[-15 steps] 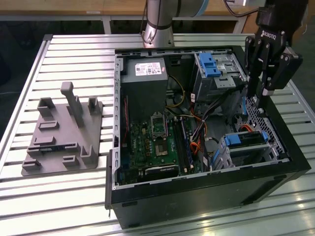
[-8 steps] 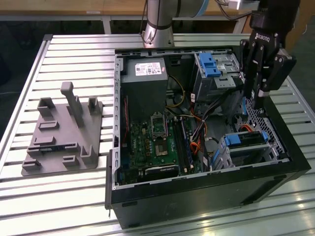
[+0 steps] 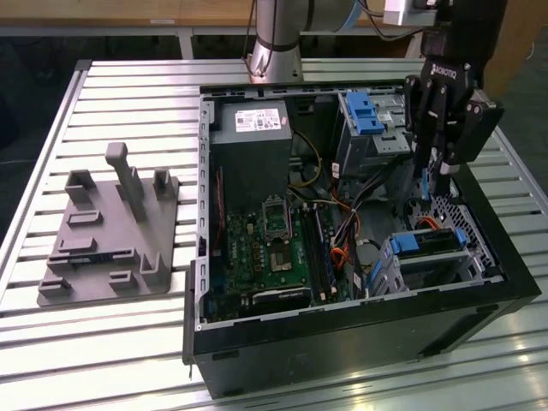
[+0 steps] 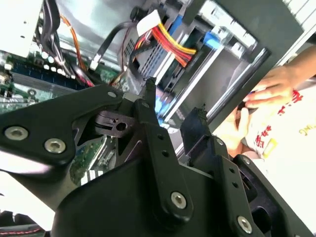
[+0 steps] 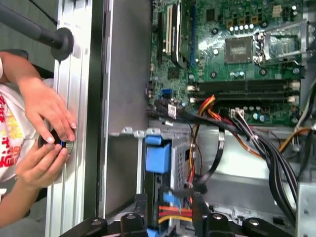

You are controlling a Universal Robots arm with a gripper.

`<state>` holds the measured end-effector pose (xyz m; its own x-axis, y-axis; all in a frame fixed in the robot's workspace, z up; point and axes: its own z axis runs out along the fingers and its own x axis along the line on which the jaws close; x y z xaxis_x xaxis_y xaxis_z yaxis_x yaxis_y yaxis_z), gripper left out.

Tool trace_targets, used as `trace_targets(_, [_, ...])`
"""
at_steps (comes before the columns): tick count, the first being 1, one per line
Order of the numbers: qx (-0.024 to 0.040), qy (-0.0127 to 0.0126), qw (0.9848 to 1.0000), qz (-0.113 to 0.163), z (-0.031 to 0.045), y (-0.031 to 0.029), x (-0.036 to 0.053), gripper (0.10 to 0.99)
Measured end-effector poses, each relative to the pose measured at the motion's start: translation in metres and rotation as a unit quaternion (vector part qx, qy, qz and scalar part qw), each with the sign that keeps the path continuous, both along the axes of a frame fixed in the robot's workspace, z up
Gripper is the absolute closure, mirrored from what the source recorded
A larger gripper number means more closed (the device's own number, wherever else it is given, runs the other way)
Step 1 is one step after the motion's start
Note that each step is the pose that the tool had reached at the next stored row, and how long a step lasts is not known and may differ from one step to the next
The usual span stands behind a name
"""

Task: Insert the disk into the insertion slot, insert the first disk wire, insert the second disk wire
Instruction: 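Insert the second disk wire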

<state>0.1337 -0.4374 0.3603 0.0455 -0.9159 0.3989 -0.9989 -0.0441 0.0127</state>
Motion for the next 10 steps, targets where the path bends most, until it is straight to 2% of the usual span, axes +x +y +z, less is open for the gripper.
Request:
trace_targets(6, [-0.0021, 0.0008, 0.9999, 0.012, -0.0052, -0.0008, -0.0025, 0.604])
trace_targets(10, [-0.0027, -0.0001, 0.9998, 0.020, -0.0089, -0.0008, -0.0047, 0.604])
